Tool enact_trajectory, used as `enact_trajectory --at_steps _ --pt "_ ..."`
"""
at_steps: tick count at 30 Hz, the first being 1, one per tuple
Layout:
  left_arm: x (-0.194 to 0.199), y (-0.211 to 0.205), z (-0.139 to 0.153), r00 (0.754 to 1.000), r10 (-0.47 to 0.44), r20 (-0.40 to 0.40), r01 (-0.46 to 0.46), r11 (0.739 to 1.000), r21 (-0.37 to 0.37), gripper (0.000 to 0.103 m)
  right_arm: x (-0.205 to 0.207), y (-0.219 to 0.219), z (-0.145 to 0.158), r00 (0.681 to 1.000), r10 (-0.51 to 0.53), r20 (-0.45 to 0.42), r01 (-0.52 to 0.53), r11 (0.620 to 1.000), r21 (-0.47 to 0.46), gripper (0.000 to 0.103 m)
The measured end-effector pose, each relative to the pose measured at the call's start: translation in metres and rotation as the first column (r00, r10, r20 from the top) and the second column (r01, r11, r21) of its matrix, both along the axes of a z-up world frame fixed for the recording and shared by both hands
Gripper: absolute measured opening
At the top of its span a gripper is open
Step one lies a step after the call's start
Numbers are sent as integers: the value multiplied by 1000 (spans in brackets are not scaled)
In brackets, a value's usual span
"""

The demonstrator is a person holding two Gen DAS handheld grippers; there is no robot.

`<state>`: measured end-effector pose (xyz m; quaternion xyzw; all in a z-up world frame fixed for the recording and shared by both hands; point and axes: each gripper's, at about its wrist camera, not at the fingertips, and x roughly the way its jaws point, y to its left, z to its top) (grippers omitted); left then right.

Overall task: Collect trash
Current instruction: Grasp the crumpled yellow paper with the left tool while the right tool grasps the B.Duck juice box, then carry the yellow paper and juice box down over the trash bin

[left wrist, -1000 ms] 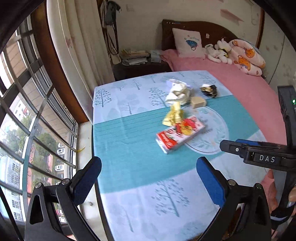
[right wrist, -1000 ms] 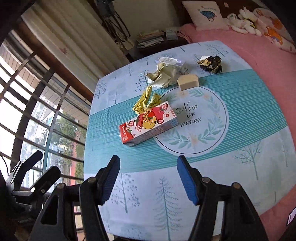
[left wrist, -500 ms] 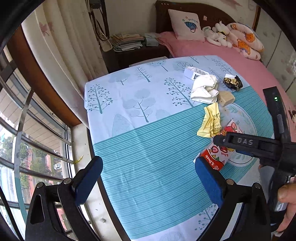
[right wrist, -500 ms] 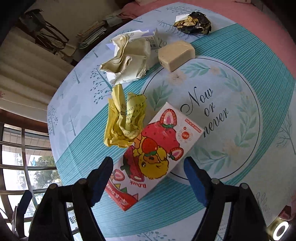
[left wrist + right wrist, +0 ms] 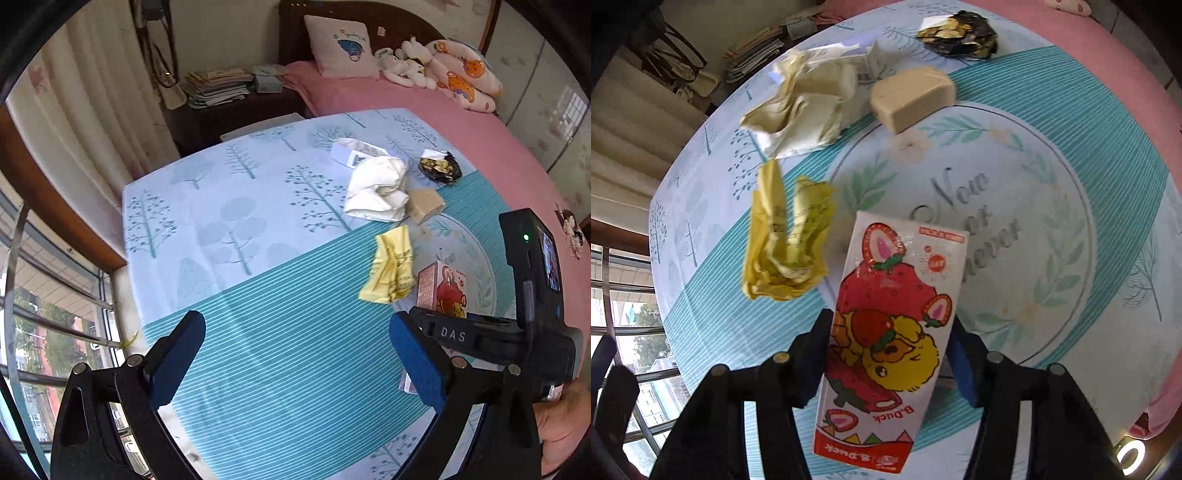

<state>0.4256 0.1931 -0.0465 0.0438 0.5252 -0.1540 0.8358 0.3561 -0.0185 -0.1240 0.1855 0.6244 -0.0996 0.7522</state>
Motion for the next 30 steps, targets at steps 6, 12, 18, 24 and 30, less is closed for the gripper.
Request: enact_trajectory --at_steps 6,12,18,24,30 --pt "16 -45 -19 995 -83 -61 81 996 -29 99 -18 -40 7 998 -41 46 42 999 -10 57" --pt "34 -91 -48 982 -143 -122 144 990 -3 99 -29 -61 19 994 -52 97 55 998 -26 56" --pt "52 -119 -75 976 -145 -165 159 984 75 79 -45 -65 27 991 -57 118 60 998 -22 56" --pt "53 -129 -91 971 -142 -192 162 982 92 44 -63 -72 31 989 -44 138 45 999 -11 56" --pt "35 -128 -78 980 -112 -165 126 989 76 35 -71 -78 33 988 -32 148 29 999 18 56"
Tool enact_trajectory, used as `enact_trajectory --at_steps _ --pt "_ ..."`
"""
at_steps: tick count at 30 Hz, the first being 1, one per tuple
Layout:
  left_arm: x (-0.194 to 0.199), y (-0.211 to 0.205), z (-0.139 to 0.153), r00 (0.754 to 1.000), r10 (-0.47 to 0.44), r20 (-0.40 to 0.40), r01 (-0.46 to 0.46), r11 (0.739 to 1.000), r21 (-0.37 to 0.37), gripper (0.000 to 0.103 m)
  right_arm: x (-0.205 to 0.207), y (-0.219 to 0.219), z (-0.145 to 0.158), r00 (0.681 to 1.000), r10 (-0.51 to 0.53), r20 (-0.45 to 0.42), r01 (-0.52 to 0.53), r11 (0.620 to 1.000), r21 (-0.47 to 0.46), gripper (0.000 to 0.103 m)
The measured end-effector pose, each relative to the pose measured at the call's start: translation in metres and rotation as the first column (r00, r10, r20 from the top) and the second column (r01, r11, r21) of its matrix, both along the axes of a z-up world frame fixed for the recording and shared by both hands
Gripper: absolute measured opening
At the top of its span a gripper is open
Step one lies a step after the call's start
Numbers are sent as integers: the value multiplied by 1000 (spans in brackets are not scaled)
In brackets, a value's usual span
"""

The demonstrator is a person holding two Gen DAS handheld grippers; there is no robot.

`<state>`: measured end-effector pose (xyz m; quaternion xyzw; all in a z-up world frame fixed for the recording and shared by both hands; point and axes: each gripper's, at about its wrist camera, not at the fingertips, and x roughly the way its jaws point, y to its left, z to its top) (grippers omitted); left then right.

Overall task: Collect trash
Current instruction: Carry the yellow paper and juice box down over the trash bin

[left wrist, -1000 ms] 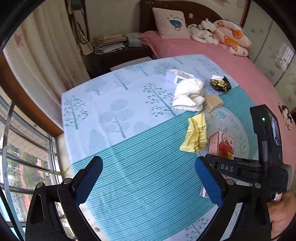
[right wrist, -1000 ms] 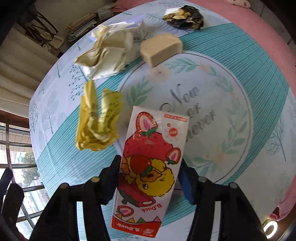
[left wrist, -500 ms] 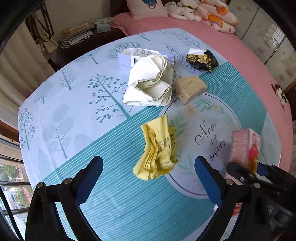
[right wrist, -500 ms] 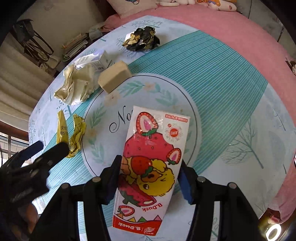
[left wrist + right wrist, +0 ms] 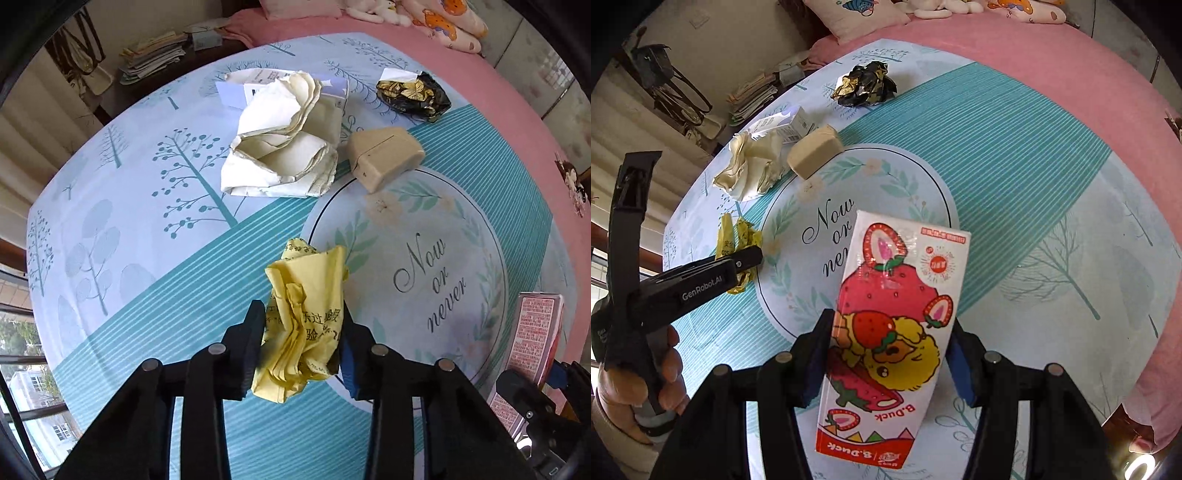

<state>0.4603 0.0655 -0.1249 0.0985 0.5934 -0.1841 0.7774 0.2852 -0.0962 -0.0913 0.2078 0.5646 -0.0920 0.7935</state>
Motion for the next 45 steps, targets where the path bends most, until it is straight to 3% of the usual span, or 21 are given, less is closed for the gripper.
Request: enact_trajectory --at_steps 11,22,28,31,39,45 --pt "-96 8 73 995 70 74 -64 995 -77 35 -32 -9 29 981 183 68 -184 983 17 56" --pt "-222 -40 124 964 241 109 -226 965 -134 35 -108 -71 73 903 388 184 -390 920 -23 56" --pt "-290 -80 128 955 281 96 -268 955 -130 35 -162 -115 80 884 418 207 -421 907 -35 56" --pt "-321 -99 124 954 289 85 -277 951 -135 35 -186 -134 72 893 411 185 -415 910 -22 56" --pt "-378 -122 99 962 270 48 -265 960 -89 35 -232 -153 29 896 428 115 -435 899 46 56" --pt "-406 -119 61 961 278 -9 -278 958 -75 35 -255 -144 -19 886 462 40 -464 881 91 56"
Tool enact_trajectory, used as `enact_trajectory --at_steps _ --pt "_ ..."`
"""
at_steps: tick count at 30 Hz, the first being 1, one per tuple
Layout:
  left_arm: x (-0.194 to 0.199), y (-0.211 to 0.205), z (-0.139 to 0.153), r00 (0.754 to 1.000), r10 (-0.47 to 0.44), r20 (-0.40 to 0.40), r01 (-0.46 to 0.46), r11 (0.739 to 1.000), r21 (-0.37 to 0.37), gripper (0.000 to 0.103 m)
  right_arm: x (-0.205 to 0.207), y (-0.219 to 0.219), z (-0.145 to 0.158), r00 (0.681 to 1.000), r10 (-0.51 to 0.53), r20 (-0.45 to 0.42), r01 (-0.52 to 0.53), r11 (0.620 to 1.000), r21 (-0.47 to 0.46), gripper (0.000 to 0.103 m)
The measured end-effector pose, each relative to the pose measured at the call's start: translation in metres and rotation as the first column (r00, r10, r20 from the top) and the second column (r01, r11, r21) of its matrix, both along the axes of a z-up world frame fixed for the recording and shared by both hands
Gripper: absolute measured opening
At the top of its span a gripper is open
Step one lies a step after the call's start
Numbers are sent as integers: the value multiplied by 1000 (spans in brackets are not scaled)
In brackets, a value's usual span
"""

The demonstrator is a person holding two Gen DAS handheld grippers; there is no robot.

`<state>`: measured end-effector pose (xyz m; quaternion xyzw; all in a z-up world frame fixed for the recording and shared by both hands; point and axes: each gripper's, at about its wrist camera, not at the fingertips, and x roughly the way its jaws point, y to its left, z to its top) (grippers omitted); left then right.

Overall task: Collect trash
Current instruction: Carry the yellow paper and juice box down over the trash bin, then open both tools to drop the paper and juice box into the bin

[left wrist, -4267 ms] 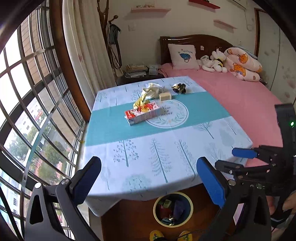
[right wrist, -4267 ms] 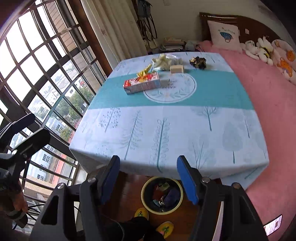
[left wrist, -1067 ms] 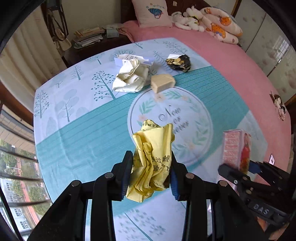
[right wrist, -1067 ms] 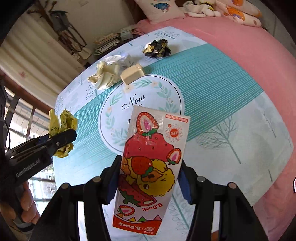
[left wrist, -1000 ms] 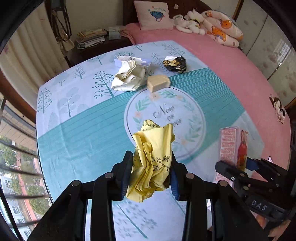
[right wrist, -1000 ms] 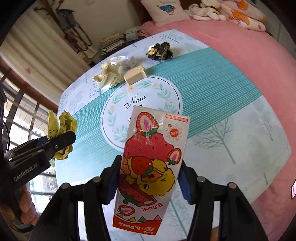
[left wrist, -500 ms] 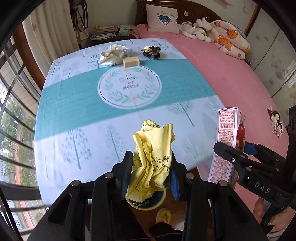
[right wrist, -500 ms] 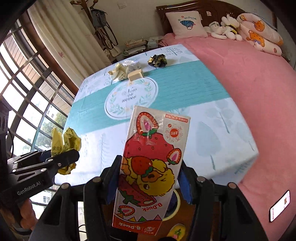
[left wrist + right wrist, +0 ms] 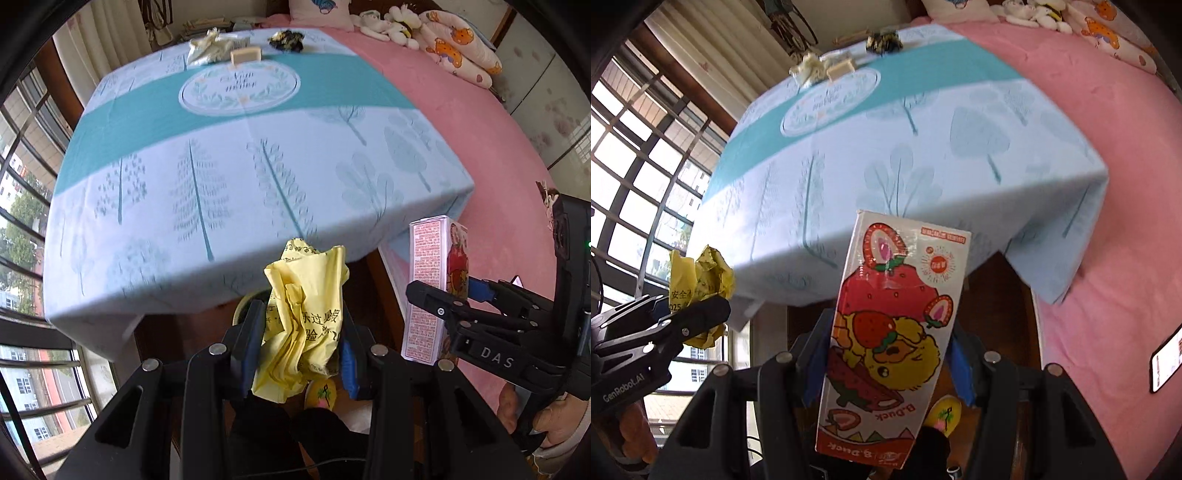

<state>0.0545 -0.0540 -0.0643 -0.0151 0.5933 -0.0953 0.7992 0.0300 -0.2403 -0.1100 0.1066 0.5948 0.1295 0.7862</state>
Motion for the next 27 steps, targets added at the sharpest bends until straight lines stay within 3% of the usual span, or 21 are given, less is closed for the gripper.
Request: enact_trajectory --at_steps 5,13,23,26,27 --pt "-17 8 -53 997 26 -69 -27 1000 -9 35 -12 14 -57 996 31 -79 -31 1000 -4 56" --pt "-27 21 -177 984 71 -161 -77 997 -29 35 -16 41 -169 979 78 -187 -79 997 1 56" --pt "-17 32 -317 980 84 -182 -99 993 -72 39 6 68 -305 967 88 -240 -99 995 -35 57" --pt "-16 33 -345 982 86 -167 -99 993 -70 52 14 77 -335 963 92 -254 -108 993 -49 58" --pt "-19 35 -353 982 88 -170 -100 993 -63 71 15 78 -345 959 91 -267 -109 992 -56 58"
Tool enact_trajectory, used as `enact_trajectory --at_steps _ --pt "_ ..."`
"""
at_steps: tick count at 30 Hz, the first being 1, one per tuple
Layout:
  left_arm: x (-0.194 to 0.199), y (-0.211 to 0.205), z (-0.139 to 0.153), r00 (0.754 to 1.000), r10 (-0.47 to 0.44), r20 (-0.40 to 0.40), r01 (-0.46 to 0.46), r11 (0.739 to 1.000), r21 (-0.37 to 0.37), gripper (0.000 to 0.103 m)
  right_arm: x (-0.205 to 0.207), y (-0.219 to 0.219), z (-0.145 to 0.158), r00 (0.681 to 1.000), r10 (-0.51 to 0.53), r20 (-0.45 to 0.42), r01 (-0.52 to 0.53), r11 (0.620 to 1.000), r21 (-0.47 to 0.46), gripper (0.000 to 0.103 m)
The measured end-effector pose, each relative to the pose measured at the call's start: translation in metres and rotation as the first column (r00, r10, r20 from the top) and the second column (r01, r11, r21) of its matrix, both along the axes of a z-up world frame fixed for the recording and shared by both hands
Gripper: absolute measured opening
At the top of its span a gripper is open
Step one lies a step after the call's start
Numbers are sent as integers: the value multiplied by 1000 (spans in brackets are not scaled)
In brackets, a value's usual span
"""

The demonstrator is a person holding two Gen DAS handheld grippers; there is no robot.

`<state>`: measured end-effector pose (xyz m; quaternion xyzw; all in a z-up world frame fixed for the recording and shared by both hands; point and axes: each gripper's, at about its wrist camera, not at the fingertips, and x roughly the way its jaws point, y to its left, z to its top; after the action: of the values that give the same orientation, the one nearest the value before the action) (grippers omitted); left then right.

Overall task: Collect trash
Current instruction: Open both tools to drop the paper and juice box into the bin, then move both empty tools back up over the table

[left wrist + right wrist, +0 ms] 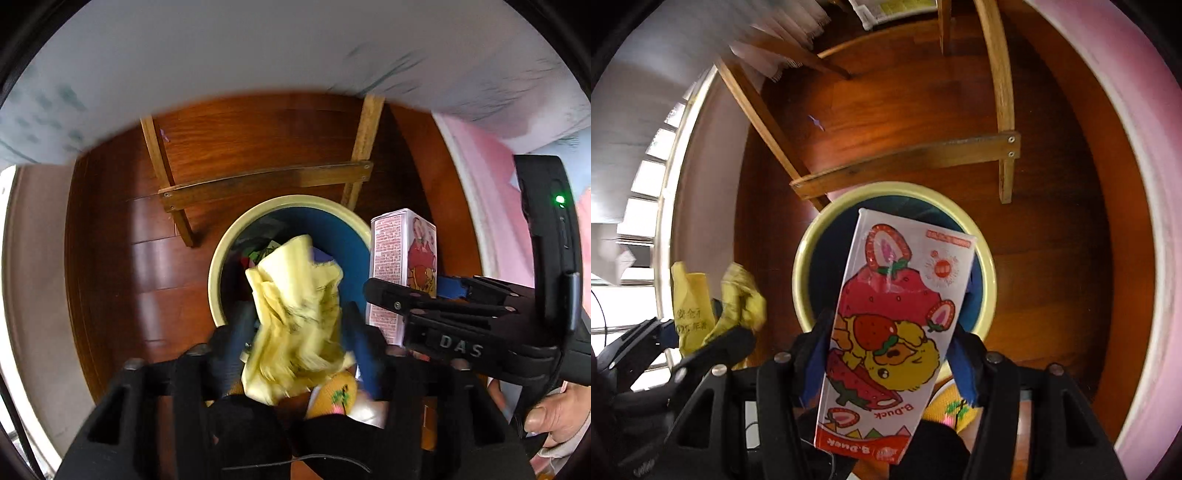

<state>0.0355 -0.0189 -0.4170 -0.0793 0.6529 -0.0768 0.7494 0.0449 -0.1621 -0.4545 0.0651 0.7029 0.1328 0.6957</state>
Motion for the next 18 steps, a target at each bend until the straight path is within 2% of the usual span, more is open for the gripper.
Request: enact_trajectory --at_steps 1,3,5,7,13,18 --pt "1 1 -9 1000 4 -16 -4 1000 17 84 3 2 -6 1000 -5 -17 5 1000 -8 60" --pt "5 9 -22 999 29 -36 -28 999 23 89 5 4 -19 999 -22 -42 22 1000 -8 67" --pt "4 19 -31 998 56 -43 -54 998 30 92 3 5 -23 999 -26 -27 26 1000 -17 73" --pt "3 25 -32 997 69 -25 -68 997 45 102 2 9 -24 1000 -20 -21 19 999 -29 73" --pt "-2 45 -8 995 94 33 -96 994 50 102 1 11 -13 1000 -18 -8 17 999 -47 73" --pt "-8 51 22 990 106 88 -111 992 58 102 -2 14 15 999 -22 29 24 999 -48 73"
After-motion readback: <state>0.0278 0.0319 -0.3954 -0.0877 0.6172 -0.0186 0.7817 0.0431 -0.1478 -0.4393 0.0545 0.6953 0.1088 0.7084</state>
